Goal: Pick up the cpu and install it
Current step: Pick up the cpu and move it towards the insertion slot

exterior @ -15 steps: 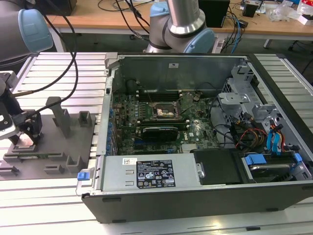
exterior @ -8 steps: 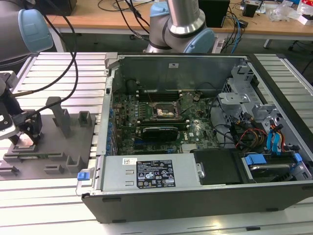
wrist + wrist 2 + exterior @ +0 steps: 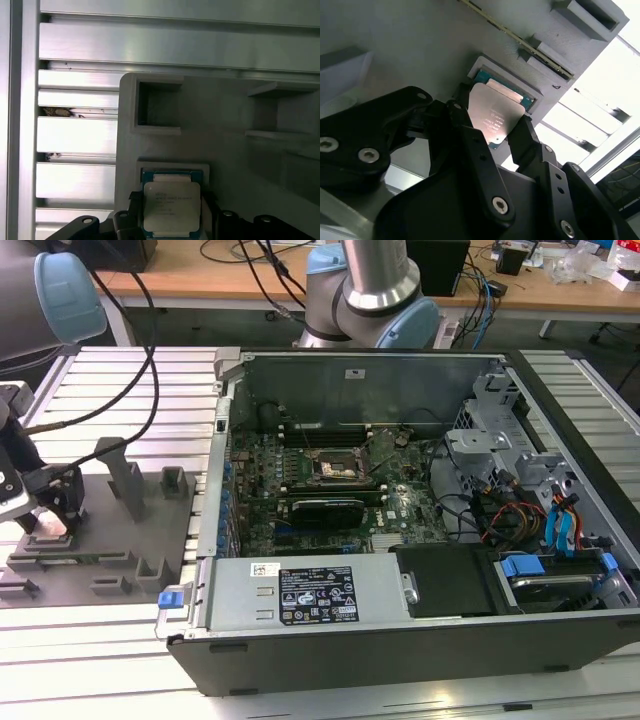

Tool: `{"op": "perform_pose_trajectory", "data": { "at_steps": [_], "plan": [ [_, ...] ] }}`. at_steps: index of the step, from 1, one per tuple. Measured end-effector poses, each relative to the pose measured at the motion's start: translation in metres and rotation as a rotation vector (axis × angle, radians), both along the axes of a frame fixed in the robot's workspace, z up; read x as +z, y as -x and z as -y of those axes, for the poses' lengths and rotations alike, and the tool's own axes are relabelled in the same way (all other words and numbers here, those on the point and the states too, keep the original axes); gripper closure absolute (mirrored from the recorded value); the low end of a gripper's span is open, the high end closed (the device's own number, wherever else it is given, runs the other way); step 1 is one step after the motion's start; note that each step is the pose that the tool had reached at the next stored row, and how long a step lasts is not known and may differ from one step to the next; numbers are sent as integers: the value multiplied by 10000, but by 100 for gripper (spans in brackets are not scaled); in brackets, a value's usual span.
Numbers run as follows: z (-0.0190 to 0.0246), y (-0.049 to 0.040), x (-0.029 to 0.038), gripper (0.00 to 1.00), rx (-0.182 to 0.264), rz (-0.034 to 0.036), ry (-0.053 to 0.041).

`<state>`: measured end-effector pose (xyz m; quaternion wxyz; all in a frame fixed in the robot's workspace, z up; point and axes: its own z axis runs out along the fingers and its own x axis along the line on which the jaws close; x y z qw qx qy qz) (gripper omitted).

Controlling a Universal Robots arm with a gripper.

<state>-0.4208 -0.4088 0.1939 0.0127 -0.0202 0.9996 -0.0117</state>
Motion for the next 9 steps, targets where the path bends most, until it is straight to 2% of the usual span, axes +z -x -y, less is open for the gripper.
{"op": "perform_pose_trajectory", "data": {
  "at_steps": [9],
  "plan": [
    [0,0,86,45,0,0,1]
  ]
}}
